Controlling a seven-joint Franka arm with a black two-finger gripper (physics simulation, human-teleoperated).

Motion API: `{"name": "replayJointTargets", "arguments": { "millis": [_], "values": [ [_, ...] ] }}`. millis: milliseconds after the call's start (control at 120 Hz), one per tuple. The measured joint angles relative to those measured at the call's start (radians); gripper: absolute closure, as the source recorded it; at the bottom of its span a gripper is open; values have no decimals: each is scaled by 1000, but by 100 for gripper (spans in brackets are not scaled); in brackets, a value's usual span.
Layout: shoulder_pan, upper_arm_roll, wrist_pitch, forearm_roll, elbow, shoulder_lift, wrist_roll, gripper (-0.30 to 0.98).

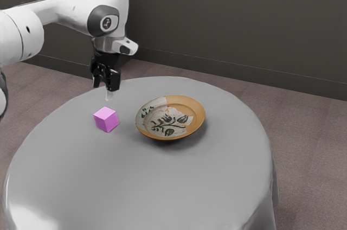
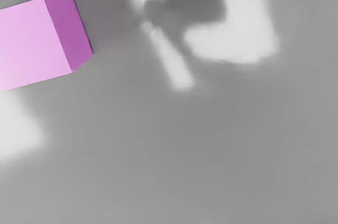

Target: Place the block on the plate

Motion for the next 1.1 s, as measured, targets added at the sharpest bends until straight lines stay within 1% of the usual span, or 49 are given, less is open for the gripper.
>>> {"name": "replayJointTargets", "arguments": {
  "millis": [50,133,225,375,517,733,1100],
  "values": [
    [13,1,20,-4,-2,34,9,0],
    [30,16,64,-31,-3,69,22,0],
    [47,45,127,-74,-2,91,35,0],
    [65,63,253,-152,-3,141,55,0],
    [81,99,335,-197,-38,164,69,0],
    [93,113,424,-216,-47,195,86,0],
    [113,124,510,-240,-43,236,103,0]
  ]
}}
